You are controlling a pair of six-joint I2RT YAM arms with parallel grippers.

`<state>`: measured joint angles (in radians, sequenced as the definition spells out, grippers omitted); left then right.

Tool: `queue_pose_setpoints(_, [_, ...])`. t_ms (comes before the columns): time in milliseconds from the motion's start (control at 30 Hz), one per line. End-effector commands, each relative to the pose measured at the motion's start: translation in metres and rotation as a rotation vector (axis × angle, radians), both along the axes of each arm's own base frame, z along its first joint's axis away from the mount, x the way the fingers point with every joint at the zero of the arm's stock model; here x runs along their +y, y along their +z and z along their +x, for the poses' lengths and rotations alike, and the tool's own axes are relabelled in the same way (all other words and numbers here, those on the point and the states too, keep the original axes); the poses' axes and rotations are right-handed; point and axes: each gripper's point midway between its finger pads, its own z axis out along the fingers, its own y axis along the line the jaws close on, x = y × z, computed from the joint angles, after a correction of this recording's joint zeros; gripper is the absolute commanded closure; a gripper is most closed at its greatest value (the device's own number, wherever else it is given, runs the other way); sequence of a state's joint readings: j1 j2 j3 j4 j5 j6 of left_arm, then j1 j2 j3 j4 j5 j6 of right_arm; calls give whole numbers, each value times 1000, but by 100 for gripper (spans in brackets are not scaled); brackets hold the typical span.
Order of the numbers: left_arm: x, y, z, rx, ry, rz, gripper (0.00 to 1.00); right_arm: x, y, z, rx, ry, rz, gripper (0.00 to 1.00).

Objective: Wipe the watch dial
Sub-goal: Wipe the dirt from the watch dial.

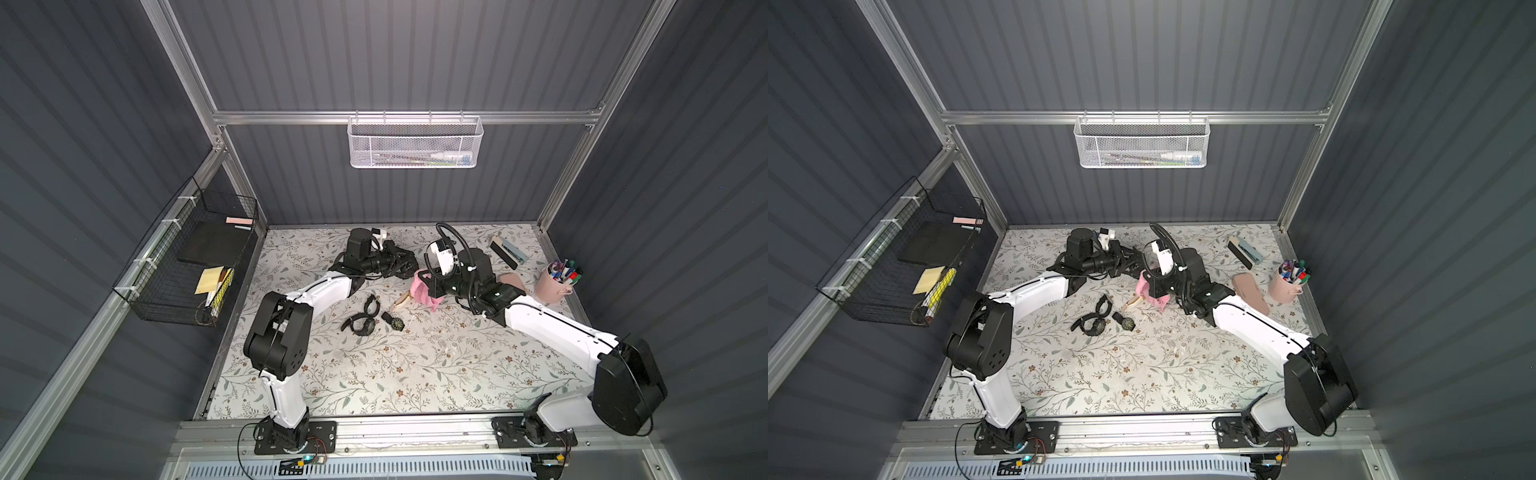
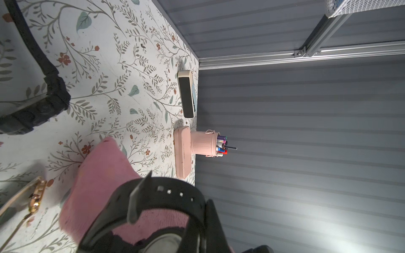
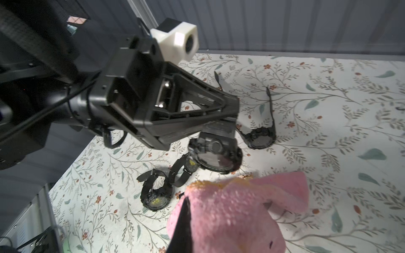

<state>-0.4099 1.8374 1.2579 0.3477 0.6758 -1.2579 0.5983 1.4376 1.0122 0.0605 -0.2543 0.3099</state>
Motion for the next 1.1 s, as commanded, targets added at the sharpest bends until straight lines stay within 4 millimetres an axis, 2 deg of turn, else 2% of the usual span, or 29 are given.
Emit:
queue_pose_setpoints(0, [-5, 19, 2, -43, -15, -29, 100, 24, 16, -4, -35, 106, 45, 100])
queue_pose_setpoints(67, [-5, 20, 2, -45, -14, -32, 100, 29, 15, 2, -29, 94, 46, 100])
queue_pose_setpoints(233, [-4, 24, 0, -46, -18, -38, 100, 14, 1, 32, -10, -91, -3, 100])
queue_pose_setpoints(333, [-4, 27, -2, -48, -23, -39, 100, 4, -2, 43, -11, -182, -15, 100])
queue_pose_setpoints(567, [-4, 23, -5, -35, -34, -36, 100, -8, -3, 50, 7, -263, -15, 100])
queue_pose_setpoints(800, [-5, 28, 1, -53, -21, -39, 100, 3, -13, 46, 62, -208, -11, 100])
queue_pose_setpoints(1067, [-4, 18, -1, -33, -13, -34, 100, 41, 18, 45, 17, -91, 51, 100])
